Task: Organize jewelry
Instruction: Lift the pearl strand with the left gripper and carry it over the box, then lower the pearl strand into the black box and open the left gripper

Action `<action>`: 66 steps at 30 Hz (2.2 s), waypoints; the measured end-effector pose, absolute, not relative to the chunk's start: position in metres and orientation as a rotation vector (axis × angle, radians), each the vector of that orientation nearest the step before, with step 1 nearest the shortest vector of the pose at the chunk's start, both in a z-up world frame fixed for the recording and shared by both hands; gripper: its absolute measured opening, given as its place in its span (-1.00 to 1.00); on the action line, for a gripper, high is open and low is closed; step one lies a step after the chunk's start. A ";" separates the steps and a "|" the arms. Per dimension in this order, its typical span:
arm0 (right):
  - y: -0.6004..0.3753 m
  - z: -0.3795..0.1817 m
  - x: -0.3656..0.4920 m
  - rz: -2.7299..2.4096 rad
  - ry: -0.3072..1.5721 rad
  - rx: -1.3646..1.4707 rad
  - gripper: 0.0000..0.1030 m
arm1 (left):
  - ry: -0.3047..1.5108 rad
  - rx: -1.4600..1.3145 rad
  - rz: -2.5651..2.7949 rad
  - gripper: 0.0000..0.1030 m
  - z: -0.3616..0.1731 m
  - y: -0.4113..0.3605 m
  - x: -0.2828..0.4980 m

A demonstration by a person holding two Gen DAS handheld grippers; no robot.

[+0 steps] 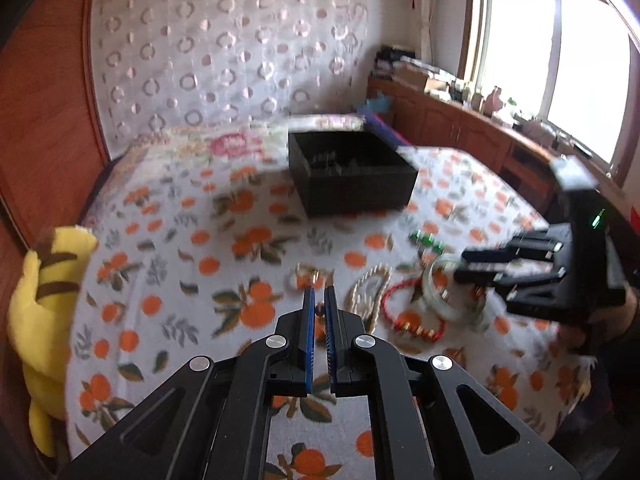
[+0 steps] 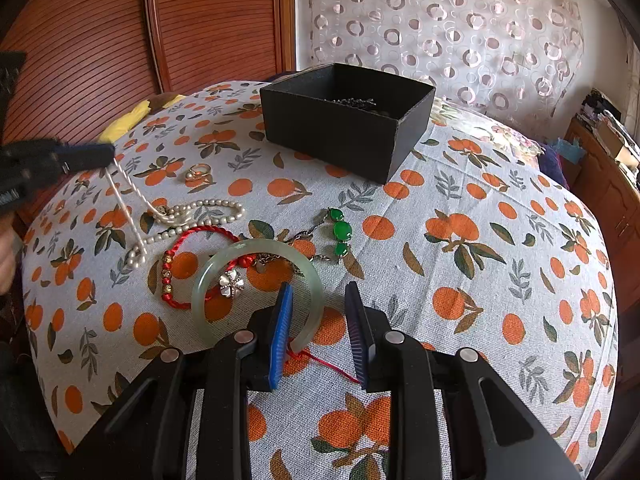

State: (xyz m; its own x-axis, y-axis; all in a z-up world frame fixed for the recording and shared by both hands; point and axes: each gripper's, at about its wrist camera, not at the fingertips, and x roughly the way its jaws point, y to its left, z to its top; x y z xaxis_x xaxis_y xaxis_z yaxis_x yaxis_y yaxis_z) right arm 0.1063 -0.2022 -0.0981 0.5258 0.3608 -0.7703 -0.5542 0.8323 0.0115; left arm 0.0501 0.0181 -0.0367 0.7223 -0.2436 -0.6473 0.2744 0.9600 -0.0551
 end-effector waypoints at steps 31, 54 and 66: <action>-0.205 -0.061 0.103 0.513 0.730 -0.259 -0.83 | 0.503 0.069 -0.323 -0.92 0.043 -0.022 0.068; -0.216 -0.015 0.132 0.474 0.632 -0.220 -0.83 | 0.447 0.089 -0.326 -0.92 0.085 -0.037 0.096; -0.215 0.002 0.159 0.449 0.604 -0.211 -0.83 | 0.390 0.119 -0.316 -0.92 0.130 -0.050 0.121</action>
State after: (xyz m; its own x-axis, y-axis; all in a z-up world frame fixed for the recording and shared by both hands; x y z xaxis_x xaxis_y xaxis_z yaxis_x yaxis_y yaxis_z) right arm 0.1588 -0.2150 0.0022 0.7308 0.3441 -0.5895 -0.4654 0.8830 -0.0615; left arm 0.1213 -0.0496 0.1297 0.8768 -0.2792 -0.3914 0.3247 0.9443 0.0536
